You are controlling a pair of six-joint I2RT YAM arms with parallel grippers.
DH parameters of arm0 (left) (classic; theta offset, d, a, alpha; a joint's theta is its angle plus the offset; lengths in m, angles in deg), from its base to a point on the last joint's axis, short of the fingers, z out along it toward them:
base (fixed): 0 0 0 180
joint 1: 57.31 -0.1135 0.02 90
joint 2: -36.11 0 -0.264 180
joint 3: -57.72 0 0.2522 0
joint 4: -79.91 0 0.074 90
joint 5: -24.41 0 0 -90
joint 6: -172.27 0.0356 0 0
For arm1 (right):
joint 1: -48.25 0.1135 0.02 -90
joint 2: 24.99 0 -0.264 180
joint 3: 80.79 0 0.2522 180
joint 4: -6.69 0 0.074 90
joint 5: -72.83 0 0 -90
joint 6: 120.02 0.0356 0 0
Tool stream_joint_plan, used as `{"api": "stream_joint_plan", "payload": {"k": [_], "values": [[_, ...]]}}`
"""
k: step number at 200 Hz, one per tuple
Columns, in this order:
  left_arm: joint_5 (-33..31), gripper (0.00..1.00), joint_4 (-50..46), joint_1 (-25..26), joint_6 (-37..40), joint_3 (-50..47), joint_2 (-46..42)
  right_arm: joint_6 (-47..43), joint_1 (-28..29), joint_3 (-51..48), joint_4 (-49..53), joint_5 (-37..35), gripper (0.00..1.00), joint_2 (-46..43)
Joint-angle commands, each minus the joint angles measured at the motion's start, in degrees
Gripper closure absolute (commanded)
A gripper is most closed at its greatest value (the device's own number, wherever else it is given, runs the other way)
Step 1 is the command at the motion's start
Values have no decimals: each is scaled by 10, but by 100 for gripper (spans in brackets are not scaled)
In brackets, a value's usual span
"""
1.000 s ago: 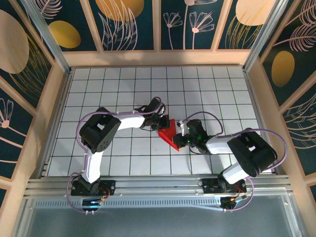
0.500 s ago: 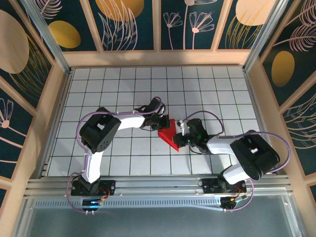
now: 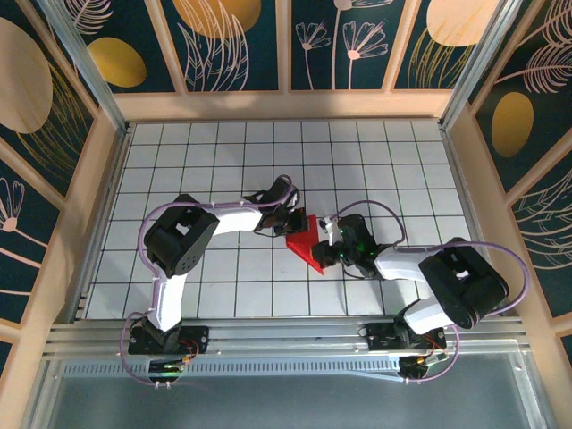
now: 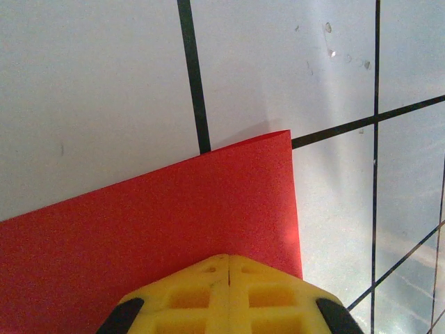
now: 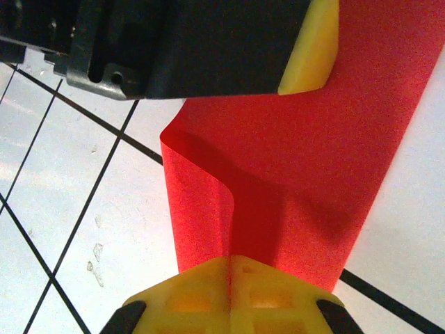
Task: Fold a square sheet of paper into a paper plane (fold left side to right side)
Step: Third fold the triangle at the center of the table.
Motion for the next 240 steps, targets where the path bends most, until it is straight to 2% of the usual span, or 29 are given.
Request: {"api": "stream_joint_plan", "payload": {"k": [1,69,153,240], "values": [[-30,100,-41,-1,2,-11,31,6,7,18,-7,5,100,11],[-29,100,-41,-1,1,-11,32,2,7,24,-4,-17,100,19],[-29,100,-42,-1,3,-12,33,-3,8,31,-5,-11,100,41],[-31,100,-42,-1,2,-11,35,9,13,5,1,-6,100,-1]]}}
